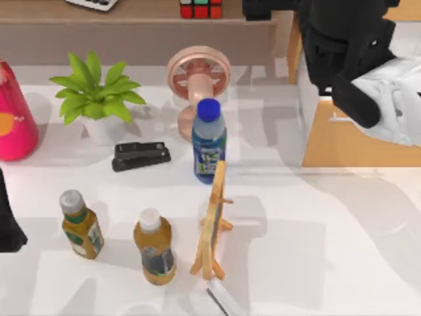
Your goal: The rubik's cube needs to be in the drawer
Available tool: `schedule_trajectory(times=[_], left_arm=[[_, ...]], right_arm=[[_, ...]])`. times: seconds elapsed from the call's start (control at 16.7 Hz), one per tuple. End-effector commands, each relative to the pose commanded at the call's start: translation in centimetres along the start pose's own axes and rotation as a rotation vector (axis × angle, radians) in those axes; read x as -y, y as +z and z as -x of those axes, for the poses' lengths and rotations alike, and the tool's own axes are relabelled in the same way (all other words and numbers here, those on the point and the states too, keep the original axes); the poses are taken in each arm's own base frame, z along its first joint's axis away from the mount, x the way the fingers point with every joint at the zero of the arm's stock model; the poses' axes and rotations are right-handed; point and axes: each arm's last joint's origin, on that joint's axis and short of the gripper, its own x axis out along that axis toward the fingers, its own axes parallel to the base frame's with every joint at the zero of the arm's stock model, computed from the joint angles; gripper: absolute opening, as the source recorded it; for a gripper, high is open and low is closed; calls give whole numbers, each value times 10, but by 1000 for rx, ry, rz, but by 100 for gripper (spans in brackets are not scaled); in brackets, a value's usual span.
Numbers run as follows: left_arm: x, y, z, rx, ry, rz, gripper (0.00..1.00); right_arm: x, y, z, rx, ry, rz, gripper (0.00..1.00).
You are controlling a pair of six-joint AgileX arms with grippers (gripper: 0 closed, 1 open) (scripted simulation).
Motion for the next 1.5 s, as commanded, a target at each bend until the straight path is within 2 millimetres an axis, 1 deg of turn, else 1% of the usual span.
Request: schedule_trajectory(times=[0.06, 0.18, 0.3, 0.42, 0.54, 0.66, 0.96, 1.08, 1.2, 1.32, 1.5], left_arm=[[0, 0, 0, 0, 0, 0, 100], [0, 0, 0, 0, 0, 0, 100], [0, 0, 0, 0, 0, 0, 100], [0, 0, 0, 0, 0, 0, 100], [0, 0, 0, 0, 0, 0, 100], [0, 0, 0, 0, 0, 0, 100], [0, 0, 0, 0, 0, 0, 100], [0, 0, 0, 0, 0, 0, 100], [0, 0, 0, 0, 0, 0, 100], [0, 0, 0, 0, 0, 0, 100], [0, 0, 0, 0, 0, 0, 100]], right_arm=[[-21, -13, -9, -3, 4, 3, 100], [-62, -37, -20, 3, 11, -1, 100], [-95, -58, -26, 17, 9, -12, 100], [-118, -76, -29, 28, 5, -22, 100], [-131, -88, -30, 34, 0, -29, 100], [-137, -94, -30, 36, -3, -31, 100], [-135, -94, -32, 33, -6, -28, 100], [-132, -90, -36, 38, -2, -31, 100], [-125, -85, -50, 42, -1, -29, 100], [-119, -85, -68, 40, -2, -26, 100], [-121, -87, -87, 39, -1, -28, 100]])
